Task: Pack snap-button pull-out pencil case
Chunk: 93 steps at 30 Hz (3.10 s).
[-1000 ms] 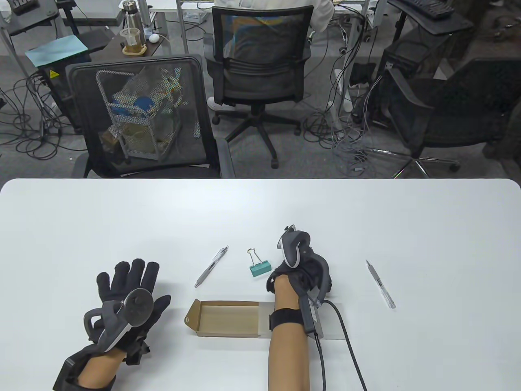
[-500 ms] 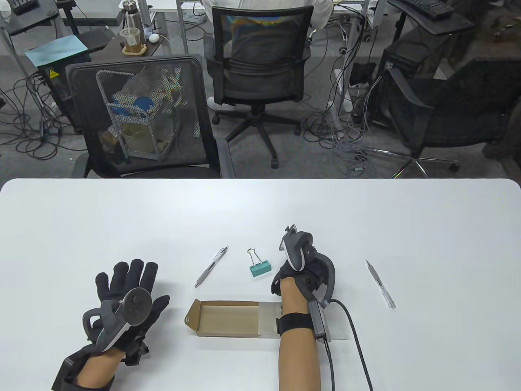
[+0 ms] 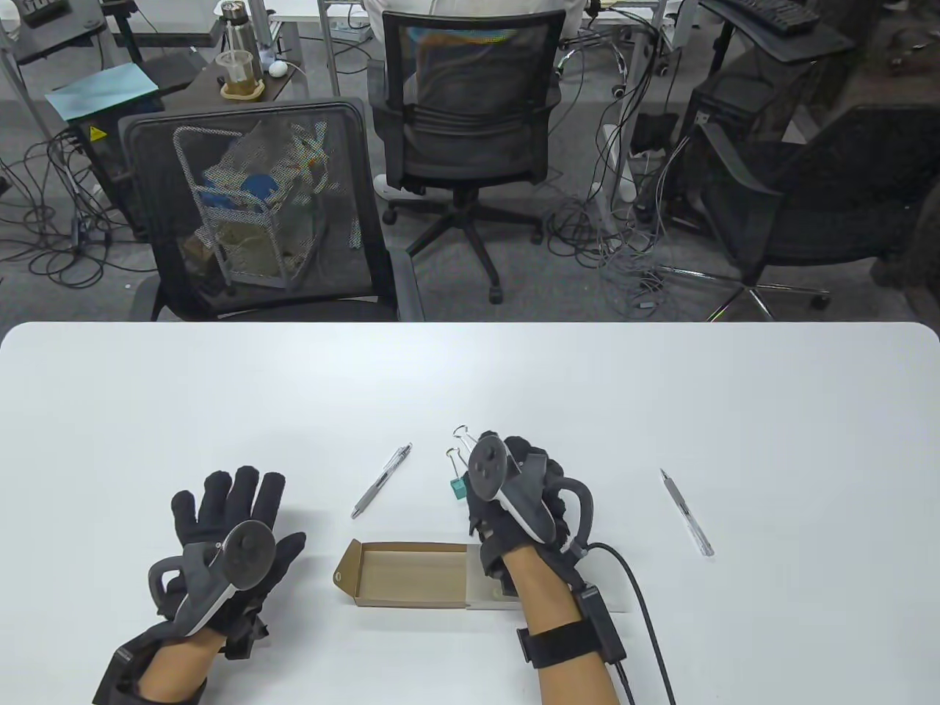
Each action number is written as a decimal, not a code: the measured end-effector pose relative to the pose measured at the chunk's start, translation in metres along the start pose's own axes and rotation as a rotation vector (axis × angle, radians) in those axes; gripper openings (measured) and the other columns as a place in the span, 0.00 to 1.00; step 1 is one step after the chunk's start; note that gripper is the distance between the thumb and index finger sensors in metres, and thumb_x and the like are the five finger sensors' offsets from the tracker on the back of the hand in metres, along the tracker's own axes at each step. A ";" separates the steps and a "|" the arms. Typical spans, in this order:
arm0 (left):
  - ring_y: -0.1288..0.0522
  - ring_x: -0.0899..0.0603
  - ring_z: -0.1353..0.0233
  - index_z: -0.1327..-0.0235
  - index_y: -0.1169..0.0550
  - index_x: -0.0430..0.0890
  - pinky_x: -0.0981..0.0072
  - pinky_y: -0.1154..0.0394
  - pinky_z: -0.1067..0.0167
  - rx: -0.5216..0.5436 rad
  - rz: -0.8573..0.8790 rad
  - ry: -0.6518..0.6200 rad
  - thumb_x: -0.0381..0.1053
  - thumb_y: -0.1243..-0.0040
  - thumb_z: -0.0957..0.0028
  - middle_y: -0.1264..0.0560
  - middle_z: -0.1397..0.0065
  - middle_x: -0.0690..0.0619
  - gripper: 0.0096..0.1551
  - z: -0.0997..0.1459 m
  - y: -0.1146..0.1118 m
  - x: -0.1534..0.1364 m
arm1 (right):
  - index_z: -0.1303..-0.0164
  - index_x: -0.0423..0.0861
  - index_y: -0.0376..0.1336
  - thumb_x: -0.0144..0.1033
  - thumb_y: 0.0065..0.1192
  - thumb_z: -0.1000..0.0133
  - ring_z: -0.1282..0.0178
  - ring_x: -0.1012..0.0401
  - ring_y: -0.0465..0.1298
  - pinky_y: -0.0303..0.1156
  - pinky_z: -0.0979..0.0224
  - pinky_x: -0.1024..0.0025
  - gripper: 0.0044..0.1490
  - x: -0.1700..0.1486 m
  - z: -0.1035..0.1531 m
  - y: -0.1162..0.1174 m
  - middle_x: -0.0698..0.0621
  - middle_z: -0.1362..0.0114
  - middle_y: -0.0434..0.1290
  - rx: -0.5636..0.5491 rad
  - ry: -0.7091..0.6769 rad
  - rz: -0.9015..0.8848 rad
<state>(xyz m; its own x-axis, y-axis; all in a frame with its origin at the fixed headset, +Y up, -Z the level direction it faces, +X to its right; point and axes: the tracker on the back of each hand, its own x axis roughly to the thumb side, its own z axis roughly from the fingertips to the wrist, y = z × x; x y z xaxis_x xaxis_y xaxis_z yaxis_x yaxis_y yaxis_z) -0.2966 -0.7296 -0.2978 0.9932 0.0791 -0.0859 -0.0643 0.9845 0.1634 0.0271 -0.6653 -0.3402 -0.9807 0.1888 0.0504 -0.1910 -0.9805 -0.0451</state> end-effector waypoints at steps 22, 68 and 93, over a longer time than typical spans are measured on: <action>0.40 0.41 0.11 0.25 0.32 0.66 0.30 0.56 0.19 0.039 0.067 -0.292 0.70 0.34 0.63 0.34 0.16 0.63 0.46 0.018 0.037 0.044 | 0.27 0.66 0.60 0.59 0.58 0.52 0.20 0.55 0.67 0.62 0.17 0.50 0.39 0.028 0.052 0.052 0.61 0.19 0.64 0.081 -0.461 0.132; 0.17 0.48 0.32 0.48 0.13 0.60 0.34 0.45 0.19 -0.080 -0.140 -0.383 0.60 0.27 0.65 0.14 0.41 0.61 0.28 0.021 -0.003 0.126 | 0.20 0.57 0.51 0.64 0.75 0.63 0.14 0.47 0.56 0.48 0.19 0.35 0.62 -0.118 0.032 0.067 0.52 0.12 0.53 0.378 -0.253 0.021; 0.16 0.47 0.35 0.50 0.12 0.60 0.37 0.41 0.20 -0.165 -0.308 -0.404 0.61 0.25 0.67 0.13 0.44 0.60 0.28 0.019 -0.026 0.212 | 0.22 0.60 0.54 0.63 0.75 0.64 0.17 0.49 0.62 0.54 0.19 0.39 0.59 -0.123 0.031 0.075 0.55 0.15 0.60 0.369 -0.238 0.022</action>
<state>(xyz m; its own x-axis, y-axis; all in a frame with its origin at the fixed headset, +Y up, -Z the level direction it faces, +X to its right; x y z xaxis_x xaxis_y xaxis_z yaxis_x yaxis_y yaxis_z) -0.0827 -0.7416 -0.3020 0.9250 -0.2517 0.2847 0.2535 0.9668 0.0311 0.1349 -0.7638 -0.3188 -0.9394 0.1920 0.2840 -0.1000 -0.9459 0.3086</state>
